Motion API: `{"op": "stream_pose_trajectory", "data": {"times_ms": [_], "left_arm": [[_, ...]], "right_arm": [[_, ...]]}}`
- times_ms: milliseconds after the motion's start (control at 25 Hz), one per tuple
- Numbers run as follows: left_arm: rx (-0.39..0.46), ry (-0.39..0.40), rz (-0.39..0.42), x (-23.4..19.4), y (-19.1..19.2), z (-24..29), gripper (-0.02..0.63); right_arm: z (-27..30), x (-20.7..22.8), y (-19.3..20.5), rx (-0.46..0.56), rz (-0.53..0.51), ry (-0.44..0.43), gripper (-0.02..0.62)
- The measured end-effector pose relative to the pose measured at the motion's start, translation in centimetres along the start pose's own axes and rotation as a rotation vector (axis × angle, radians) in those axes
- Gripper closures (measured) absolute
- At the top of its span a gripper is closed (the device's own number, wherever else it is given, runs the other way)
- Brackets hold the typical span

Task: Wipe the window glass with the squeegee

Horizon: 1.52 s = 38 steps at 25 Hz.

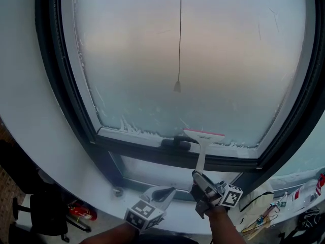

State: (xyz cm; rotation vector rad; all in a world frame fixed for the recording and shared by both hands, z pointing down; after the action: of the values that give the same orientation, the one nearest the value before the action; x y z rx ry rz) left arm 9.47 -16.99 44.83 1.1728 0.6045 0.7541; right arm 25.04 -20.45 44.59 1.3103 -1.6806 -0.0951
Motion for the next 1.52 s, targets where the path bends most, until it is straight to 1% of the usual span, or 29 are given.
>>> {"op": "stream_pose_trajectory", "data": {"times_ms": [280,480,640,840,1040,1200,1360,1520], "left_arm": [[-0.003,0.008,0.002,2.5,-0.5,1.2,0.605],[-0.002,0.011,0.002,3.7,-0.7,1.9,0.605],[0.003,0.005,-0.008,4.5,-0.7,2.2,0.605],[0.021,-0.004,-0.015,5.3,-1.2,2.3,0.605],[0.027,-0.016,-0.003,5.9,-1.5,2.4,0.605],[0.042,-0.031,-0.006,6.1,-1.9,2.4,0.605],[0.049,-0.04,-0.022,6.6,-1.9,2.5,0.605],[0.054,-0.044,-0.047,7.3,-1.9,2.7,0.605]], "right_arm": [[-1.3,-2.6,-3.3,-0.03,-0.055,-0.037,0.505],[-1.1,-5.1,-7.4,-0.009,-0.127,-0.065,0.505],[-0.1,-7.7,-11.1,-0.004,-0.197,-0.11,0.505],[1.8,-10.9,-15.1,-0.034,-0.27,-0.166,0.505],[3.6,-12.8,-18.2,-0.061,-0.321,-0.188,0.505],[4.7,-14.0,-21.1,-0.066,-0.404,-0.188,0.505],[5.8,-15.0,-22.9,-0.078,-0.42,-0.209,0.505],[6.4,-14.9,-24.3,-0.089,-0.405,-0.217,0.505]]}}
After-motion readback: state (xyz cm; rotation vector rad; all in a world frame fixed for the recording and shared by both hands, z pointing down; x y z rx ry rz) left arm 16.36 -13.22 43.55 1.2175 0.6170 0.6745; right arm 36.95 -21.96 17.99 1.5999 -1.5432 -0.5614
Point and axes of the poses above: the fingertips, and each gripper's own axes: z forward along the fingers, x to its right, y out of its underside, the point moved 6 cm from there along -z, backward along the fingers, and after that the axes turned 5 degrees about -y, right-handed, at the moved point
